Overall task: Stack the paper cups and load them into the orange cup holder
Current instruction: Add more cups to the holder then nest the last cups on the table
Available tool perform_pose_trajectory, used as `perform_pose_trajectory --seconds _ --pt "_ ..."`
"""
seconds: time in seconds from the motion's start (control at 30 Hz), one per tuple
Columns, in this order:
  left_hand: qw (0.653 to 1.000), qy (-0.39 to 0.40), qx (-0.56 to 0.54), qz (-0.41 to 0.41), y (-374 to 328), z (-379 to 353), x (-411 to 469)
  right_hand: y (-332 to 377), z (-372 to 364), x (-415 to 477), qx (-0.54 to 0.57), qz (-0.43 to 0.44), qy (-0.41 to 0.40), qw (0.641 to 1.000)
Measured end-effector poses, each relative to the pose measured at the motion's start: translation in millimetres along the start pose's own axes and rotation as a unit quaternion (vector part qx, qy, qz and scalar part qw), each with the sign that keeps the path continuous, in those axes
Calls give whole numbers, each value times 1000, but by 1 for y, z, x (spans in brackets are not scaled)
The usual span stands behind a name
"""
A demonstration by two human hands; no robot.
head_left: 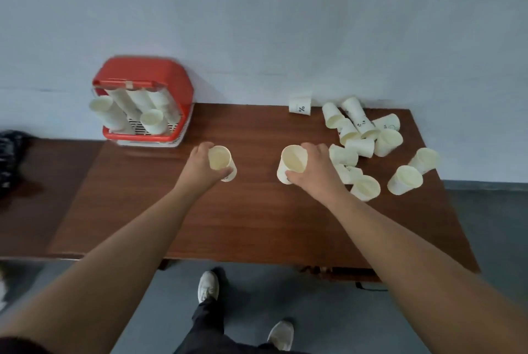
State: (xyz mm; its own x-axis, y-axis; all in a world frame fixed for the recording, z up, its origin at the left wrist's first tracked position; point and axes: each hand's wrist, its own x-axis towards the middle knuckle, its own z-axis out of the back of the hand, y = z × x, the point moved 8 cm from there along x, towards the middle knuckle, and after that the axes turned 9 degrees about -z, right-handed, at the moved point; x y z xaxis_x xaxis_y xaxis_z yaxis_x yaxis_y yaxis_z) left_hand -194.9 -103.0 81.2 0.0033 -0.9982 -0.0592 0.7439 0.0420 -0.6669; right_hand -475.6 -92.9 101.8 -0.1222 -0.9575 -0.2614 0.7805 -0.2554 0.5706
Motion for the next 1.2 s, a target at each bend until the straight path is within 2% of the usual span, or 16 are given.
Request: perform_pose_trajectory --seconds 0.3,0.57,0.77,0.97,1.1,1.2 --pt "988 -119 -8 94 139 146 -6 164 -97 31 0 78 51 996" --pt "988 -135 -39 69 200 198 73 259 -166 81 2 70 52 996" --pt "994 -92 -50 30 216 200 156 290 -187 126 17 42 21 999" --pt "1000 -15 -9 8 235 167 208 297 -194 154 40 16 -43 998" --pt "997 52 59 -22 245 137 220 303 -204 165 54 13 -38 998" --pt "995 95 26 -21 255 120 223 312 -216 170 62 18 -19 998"
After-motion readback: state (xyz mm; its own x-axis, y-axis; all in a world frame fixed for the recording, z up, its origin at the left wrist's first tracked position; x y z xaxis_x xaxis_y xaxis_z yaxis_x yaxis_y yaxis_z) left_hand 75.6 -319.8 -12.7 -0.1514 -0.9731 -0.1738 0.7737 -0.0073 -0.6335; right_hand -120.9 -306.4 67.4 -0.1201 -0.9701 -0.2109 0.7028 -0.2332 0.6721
